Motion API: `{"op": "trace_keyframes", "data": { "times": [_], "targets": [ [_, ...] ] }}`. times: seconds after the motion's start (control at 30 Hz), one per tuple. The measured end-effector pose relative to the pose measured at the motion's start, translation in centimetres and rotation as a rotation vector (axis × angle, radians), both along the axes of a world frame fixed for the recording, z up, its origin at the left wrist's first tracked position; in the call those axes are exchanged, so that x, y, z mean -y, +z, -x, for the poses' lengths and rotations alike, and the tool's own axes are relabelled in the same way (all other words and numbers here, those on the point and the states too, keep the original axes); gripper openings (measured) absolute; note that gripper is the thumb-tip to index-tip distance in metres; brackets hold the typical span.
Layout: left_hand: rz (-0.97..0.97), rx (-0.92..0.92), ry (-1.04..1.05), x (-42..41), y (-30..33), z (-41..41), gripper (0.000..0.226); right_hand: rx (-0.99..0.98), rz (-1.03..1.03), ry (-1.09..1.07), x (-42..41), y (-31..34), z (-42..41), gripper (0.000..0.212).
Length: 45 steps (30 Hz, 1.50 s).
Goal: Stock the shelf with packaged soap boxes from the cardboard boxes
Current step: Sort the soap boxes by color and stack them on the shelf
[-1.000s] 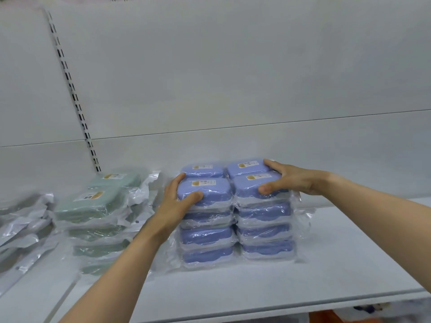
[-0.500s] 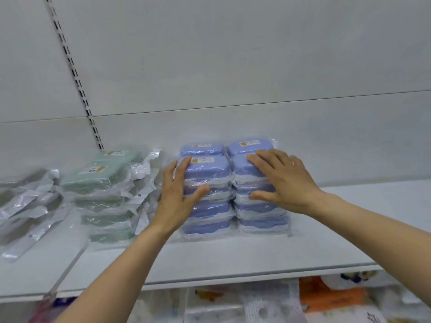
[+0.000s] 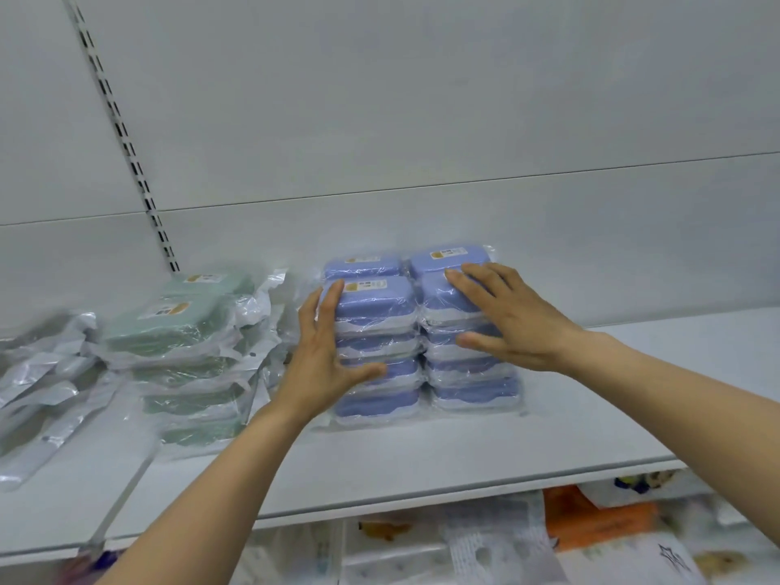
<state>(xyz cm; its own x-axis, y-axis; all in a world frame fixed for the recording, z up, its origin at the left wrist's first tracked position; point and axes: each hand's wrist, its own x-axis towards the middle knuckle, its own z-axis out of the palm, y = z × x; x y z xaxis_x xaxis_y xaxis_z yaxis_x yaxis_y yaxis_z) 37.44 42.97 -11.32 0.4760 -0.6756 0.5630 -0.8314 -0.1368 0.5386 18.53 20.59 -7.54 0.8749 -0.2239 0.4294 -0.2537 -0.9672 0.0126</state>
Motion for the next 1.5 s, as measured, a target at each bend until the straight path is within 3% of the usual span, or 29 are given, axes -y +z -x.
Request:
{"op": "trace_keyframes", "data": {
  "times": [0.1,0.27,0.43,0.57,0.7,0.93,1.07,1.33,1.43,1.5],
  "targets": [
    [0.080,-0.119,0.002,0.2,0.0,0.4,0.081,0.132,-0.164,-0.037,-0.6,0.4,0.6,0.055],
    [0.113,-0.087,-0.012,1.1,-0.3,-0.2,0.056,0.183,-0.191,-0.111,-1.7,-0.8,-0.9,0.049],
    [0.046,-0.088,-0.002,0.4,0.5,-0.1,0.057,0.049,-0.180,-0.203,-2.1,0.4,-0.4,0.049],
    [-0.222,0.010,0.247,-0.6,2.7,1.0,0.066,-0.043,-0.038,-0.282,-3.3,1.3,0.2,0.053],
    [-0.399,0.168,0.345,-1.9,4.4,2.1,0.080,-0.077,-0.027,-0.290,-5.1,2.1,1.2,0.059],
    [-0.138,0.169,0.250,-7.9,3.0,7.4,0.076,0.241,-0.004,-0.086,-9.2,1.6,3.8,0.048],
    [-0.102,0.110,0.198,-13.5,0.1,8.3,0.077,0.290,0.021,0.025,-11.9,1.1,3.2,0.041],
    [-0.075,0.082,0.358,-21.9,0.6,-0.9,0.073,0.214,0.073,0.148,-19.8,2.0,-4.7,0.055],
    [-0.015,-0.040,0.321,-23.3,1.7,-5.1,0.069,0.240,0.129,0.167,-23.5,1.9,-9.1,0.072],
    [0.014,-0.132,0.269,-23.9,2.4,-7.8,0.065,0.231,0.194,0.153,-26.0,1.4,-12.2,0.094]
  ]
}}
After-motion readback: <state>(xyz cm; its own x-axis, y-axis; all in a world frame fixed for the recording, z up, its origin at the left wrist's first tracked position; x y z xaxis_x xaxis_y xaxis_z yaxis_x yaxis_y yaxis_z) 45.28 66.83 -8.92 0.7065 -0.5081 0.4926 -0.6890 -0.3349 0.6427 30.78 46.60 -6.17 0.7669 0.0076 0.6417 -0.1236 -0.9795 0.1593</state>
